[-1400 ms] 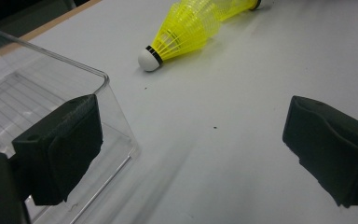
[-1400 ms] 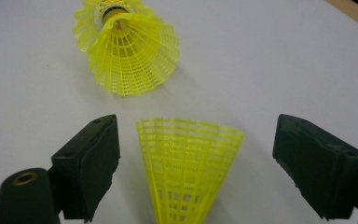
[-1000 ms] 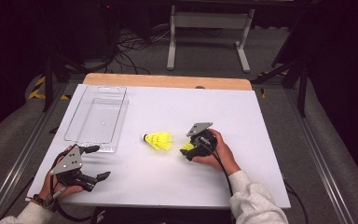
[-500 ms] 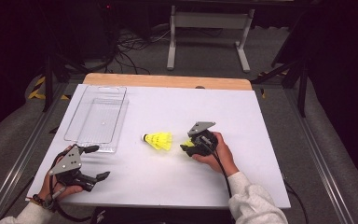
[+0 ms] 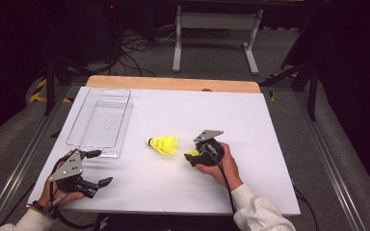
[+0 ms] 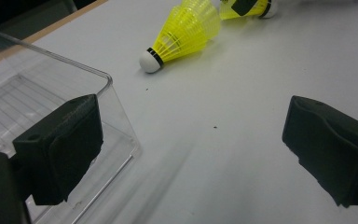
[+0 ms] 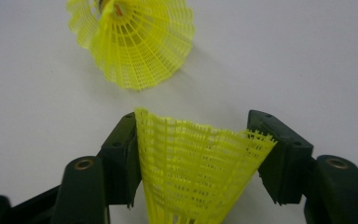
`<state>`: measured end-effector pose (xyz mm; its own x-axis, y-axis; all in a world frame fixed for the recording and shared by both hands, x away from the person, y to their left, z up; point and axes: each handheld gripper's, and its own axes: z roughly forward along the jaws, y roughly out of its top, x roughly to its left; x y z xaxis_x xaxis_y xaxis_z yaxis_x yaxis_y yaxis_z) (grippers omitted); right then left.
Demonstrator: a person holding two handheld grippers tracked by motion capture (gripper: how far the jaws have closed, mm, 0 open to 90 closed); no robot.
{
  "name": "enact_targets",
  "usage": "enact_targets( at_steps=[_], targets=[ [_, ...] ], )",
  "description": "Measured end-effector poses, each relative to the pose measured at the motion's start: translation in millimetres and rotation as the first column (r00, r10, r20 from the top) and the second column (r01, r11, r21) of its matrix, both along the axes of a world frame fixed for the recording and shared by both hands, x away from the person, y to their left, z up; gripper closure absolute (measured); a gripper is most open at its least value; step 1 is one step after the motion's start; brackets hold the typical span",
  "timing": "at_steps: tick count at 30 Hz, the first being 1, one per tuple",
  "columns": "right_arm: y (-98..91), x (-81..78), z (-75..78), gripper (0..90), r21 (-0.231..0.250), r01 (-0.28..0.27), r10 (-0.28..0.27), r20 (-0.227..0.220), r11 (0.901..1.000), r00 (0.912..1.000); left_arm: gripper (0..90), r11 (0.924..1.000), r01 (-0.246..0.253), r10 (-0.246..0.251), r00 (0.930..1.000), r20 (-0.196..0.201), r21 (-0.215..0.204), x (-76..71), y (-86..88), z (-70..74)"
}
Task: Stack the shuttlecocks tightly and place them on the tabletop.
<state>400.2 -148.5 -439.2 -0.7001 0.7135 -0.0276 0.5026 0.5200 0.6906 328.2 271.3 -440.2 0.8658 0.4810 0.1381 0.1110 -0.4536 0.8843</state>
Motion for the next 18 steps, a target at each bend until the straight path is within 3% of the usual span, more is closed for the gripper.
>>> enact_targets(
  at_steps=[11, 13, 16, 18],
  targets=[
    [-14.2, 3.9, 1.6, 22.7, -0.023, 0.018, -0.018, 0.022, 0.9996, 0.9996, 5.7, 1.0000, 0.000, 0.000, 1.0000, -0.002, 0.001, 0.7, -0.6, 0.0],
    [-17.5, 4.2, 3.9, 19.9, -0.008, 0.019, -0.019, 0.024, 0.9998, 0.9995, 5.7, 1.0000, 0.000, 0.000, 1.0000, -0.001, -0.001, 0.5, -0.4, 0.1],
    [-19.5, 2.4, 8.6, 17.5, -0.025, -0.010, 0.012, 0.060, 0.9996, 0.9981, 5.7, 1.0000, 0.000, 0.000, 1.0000, 0.001, -0.001, 0.2, 0.0, 0.5],
    [-20.3, 2.0, 11.3, 17.5, -0.022, -0.029, 0.030, 0.062, 0.9993, 0.9976, 5.7, 1.0000, -0.002, 0.002, 1.0000, 0.002, -0.003, -0.1, 0.4, 0.7]
  ],
)
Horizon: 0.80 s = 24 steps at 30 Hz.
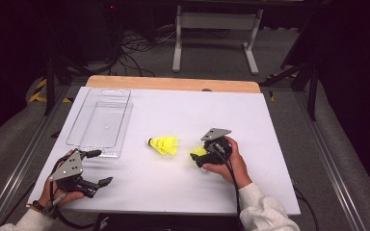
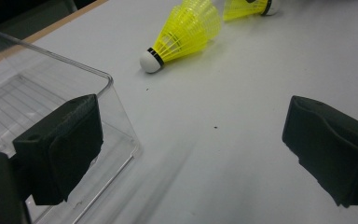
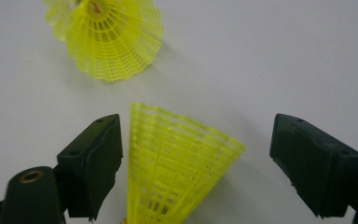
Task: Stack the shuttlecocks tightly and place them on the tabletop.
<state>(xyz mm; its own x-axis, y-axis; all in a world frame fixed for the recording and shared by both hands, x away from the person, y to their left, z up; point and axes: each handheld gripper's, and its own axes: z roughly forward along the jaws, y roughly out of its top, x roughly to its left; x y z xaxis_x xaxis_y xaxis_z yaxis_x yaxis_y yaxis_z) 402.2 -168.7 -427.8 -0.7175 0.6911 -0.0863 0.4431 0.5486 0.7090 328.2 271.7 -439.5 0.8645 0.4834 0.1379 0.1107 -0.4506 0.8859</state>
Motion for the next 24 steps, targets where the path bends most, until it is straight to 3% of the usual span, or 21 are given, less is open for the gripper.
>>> enact_targets(
  at_steps=[2, 4, 6, 8, 10, 13, 16, 21, 24],
  targets=[
    [-0.3, -0.4, 7.9, 19.5, 0.011, -0.046, 0.045, 0.032, 0.9989, 0.9985, 5.7, 1.0000, -0.001, 0.001, 1.0000, 0.000, 0.001, 0.0, 0.6, 0.1],
    [0.3, -0.4, 9.6, 20.1, 0.010, -0.060, 0.060, 0.032, 0.9981, 0.9977, 5.7, 1.0000, -0.003, 0.003, 1.0000, -0.001, -0.001, 0.3, 0.6, 0.0],
    [4.0, 0.5, 14.7, 22.8, -0.027, -0.101, 0.102, 0.050, 0.9945, 0.9935, 5.7, 1.0000, -0.004, 0.004, 1.0000, -0.003, 0.000, 0.8, 0.2, -0.2],
    [5.4, 2.6, 18.1, 28.4, -0.028, -0.134, 0.135, 0.062, 0.9906, 0.9889, 5.7, 1.0000, 0.000, 0.000, 1.0000, -0.006, -0.002, 1.0, -0.6, -0.5],
    [7.4, 6.1, 21.0, 30.0, -0.059, -0.180, 0.184, 0.068, 0.9818, 0.9805, 5.7, 1.0000, 0.000, 0.000, 1.0000, -0.006, 0.002, 1.1, -1.1, -0.7],
    [9.7, 11.8, 20.6, 33.9, -0.100, -0.227, 0.231, 0.022, 0.9687, 0.9728, 5.7, 1.0000, 0.001, -0.001, 1.0000, -0.009, 0.003, 1.8, -1.7, -1.0],
    [6.9, 18.9, 17.7, 37.8, -0.104, -0.247, 0.246, -0.024, 0.9634, 0.9690, 5.7, 1.0000, 0.004, -0.004, 0.9999, -0.012, 0.005, 1.8, -1.8, -1.4],
    [0.6, 23.1, 10.7, 49.1, -0.089, -0.233, 0.224, -0.096, 0.9684, 0.9698, 5.7, 1.0000, -0.003, 0.003, 0.9999, -0.013, -0.001, 2.3, -0.3, -1.3],
    [-2.7, 24.0, 9.5, 63.1, -0.073, -0.230, 0.221, -0.111, 0.9705, 0.9689, 5.7, 1.0000, -0.002, 0.002, 0.9999, -0.015, 0.000, 2.2, -0.5, -1.4]
  ],
)
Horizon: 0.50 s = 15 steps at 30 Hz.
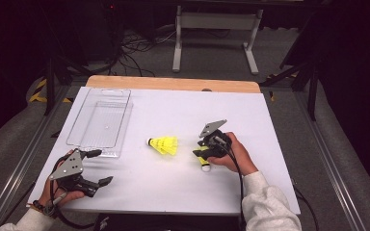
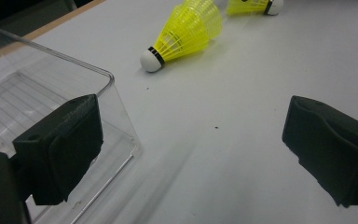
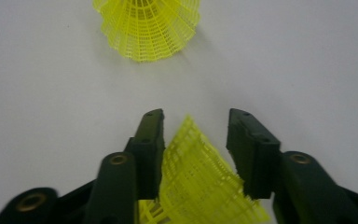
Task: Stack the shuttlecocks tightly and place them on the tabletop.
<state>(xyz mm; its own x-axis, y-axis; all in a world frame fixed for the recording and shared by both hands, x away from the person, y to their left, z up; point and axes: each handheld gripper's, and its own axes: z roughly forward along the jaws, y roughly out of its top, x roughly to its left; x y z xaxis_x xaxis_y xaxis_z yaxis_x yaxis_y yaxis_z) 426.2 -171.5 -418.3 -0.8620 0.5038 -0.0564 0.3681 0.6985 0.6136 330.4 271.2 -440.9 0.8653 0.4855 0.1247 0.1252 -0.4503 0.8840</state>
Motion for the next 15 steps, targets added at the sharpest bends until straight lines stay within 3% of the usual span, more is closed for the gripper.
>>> enact_targets(
  at_steps=[3, 7, 12, 15],
  targets=[
    [0.1, -0.7, -0.3, 70.8, -0.011, 0.012, -0.013, -0.013, 0.9999, 0.9998, 5.7, 1.0000, 0.005, -0.005, 1.0000, 0.005, 0.006, -0.4, -0.9, 0.3],
    [-1.4, -2.6, 1.9, 84.8, 0.012, 0.022, -0.022, -0.017, 0.9997, 0.9996, 5.7, 1.0000, 0.003, -0.003, 1.0000, 0.003, 0.003, -0.1, -0.5, 0.2],
    [-0.6, -6.1, 5.5, 88.3, 0.042, 0.042, -0.042, -0.001, 0.9982, 0.9991, 5.7, 1.0000, 0.003, -0.003, 1.0000, 0.004, 0.003, -0.1, -0.4, 0.4],
    [2.9, -8.7, 10.3, 88.9, 0.087, 0.057, -0.060, 0.026, 0.9946, 0.9979, 5.7, 1.0000, 0.001, -0.001, 1.0000, 0.006, 0.002, -0.5, -0.2, 0.6]
  ],
)
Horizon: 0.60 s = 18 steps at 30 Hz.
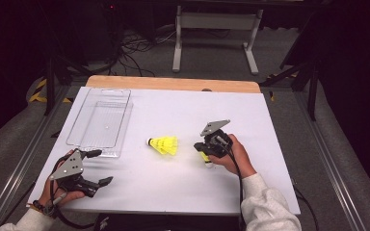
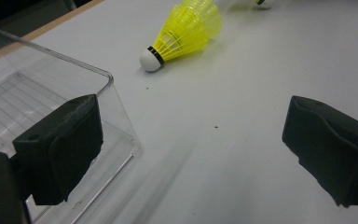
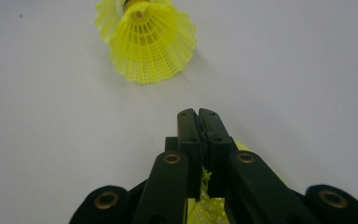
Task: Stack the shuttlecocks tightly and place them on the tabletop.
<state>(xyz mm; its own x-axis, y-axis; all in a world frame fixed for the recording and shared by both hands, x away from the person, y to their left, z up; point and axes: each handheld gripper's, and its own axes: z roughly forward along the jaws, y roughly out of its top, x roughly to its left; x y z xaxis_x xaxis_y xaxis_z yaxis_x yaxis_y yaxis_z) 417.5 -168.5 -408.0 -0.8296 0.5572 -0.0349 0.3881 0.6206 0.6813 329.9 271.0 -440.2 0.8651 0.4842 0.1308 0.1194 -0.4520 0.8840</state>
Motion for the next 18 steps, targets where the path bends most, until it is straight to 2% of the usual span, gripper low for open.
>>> enact_targets(
  at_steps=[3, 6, 7, 10, 15, 18],
  targets=[
    [6.1, -1.0, 2.7, 89.0, 0.025, 0.010, -0.011, 0.028, 0.9996, 0.9995, 5.7, 1.0000, 0.000, 0.000, 1.0000, 0.001, 0.000, 0.0, 0.1, 0.1],
    [16.7, -0.3, 2.8, 89.1, 0.100, 0.028, -0.033, 0.044, 0.9945, 0.9985, 5.6, 1.0000, 0.000, 0.000, 1.0000, 0.004, 0.000, 0.0, -0.1, 0.4],
    [19.6, -0.6, 1.9, 89.0, 0.108, 0.027, -0.032, 0.046, 0.9938, 0.9984, 5.6, 1.0000, 0.001, -0.001, 1.0000, 0.004, 0.001, -0.3, 0.1, 0.6],
    [33.2, -3.0, -3.8, 88.9, 0.122, 0.021, -0.027, 0.053, 0.9923, 0.9982, 5.6, 1.0000, 0.001, -0.001, 1.0000, 0.004, 0.002, -0.5, 0.5, 0.4],
    [38.5, -4.2, -9.3, 86.6, 0.132, 0.024, -0.029, 0.040, 0.9910, 0.9988, 5.6, 1.0000, 0.004, -0.004, 1.0000, 0.004, -0.002, -1.0, 1.3, 0.5],
    [35.2, -2.8, -12.3, 82.2, 0.135, 0.052, -0.057, 0.031, 0.9894, 0.9979, 5.6, 1.0000, 0.007, -0.007, 1.0000, 0.004, 0.001, -1.0, 0.9, 0.5]
  ],
)
